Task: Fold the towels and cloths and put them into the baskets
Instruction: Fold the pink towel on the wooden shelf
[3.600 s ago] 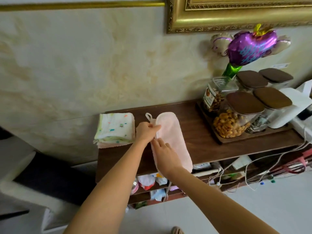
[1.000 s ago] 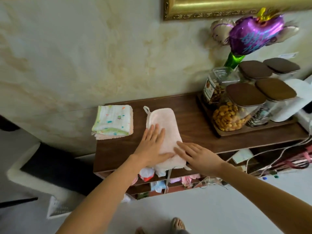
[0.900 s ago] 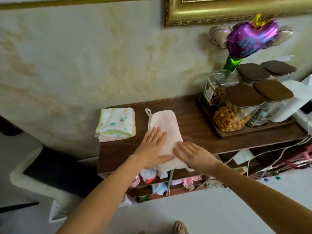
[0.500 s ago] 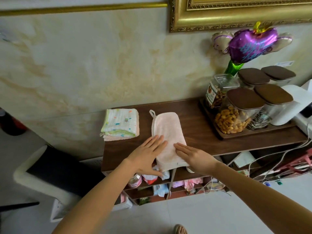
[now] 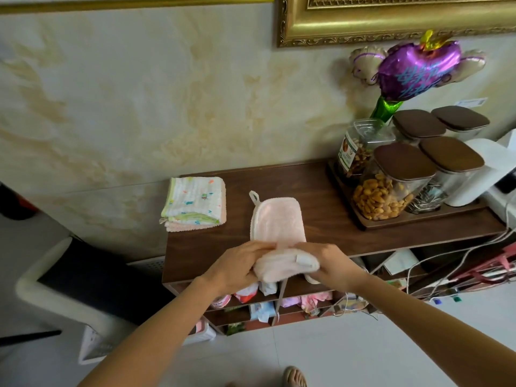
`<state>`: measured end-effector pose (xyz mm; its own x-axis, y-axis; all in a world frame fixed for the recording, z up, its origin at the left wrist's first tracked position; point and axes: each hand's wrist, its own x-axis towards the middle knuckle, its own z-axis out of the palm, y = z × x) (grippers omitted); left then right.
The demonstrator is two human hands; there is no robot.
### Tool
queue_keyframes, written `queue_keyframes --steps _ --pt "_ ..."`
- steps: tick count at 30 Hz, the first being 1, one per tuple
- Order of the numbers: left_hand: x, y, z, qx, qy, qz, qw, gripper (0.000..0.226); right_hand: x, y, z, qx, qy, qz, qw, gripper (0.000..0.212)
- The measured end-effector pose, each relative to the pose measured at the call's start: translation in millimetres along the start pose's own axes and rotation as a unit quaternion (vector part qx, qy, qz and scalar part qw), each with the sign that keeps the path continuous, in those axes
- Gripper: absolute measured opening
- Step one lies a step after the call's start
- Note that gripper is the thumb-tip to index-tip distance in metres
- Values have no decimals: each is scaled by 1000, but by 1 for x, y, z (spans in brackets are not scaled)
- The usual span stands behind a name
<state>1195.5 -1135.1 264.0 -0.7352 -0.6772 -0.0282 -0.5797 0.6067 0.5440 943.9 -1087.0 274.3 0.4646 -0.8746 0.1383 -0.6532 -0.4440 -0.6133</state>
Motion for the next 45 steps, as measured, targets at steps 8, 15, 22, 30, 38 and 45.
queue_keyframes --steps 8,15,22,30,38,45 --pt "59 23 -21 -64 136 -337 930 58 81 6 -8 105 138 346 922 31" --pt "87 17 -27 41 121 -381 916 60 101 4 -2 22 135 383 914 35" --pt "95 18 -19 78 154 -379 909 48 105 14 3 -220 139 243 934 30" --pt "105 15 -23 130 134 -437 880 59 115 48 1 -220 45 130 966 34" --pt "125 18 -49 -233 49 -504 830 78 104 50 10 -178 105 121 971 27" --pt "97 15 -59 -303 90 -261 912 31 104 16 -51 249 -126 227 933 48"
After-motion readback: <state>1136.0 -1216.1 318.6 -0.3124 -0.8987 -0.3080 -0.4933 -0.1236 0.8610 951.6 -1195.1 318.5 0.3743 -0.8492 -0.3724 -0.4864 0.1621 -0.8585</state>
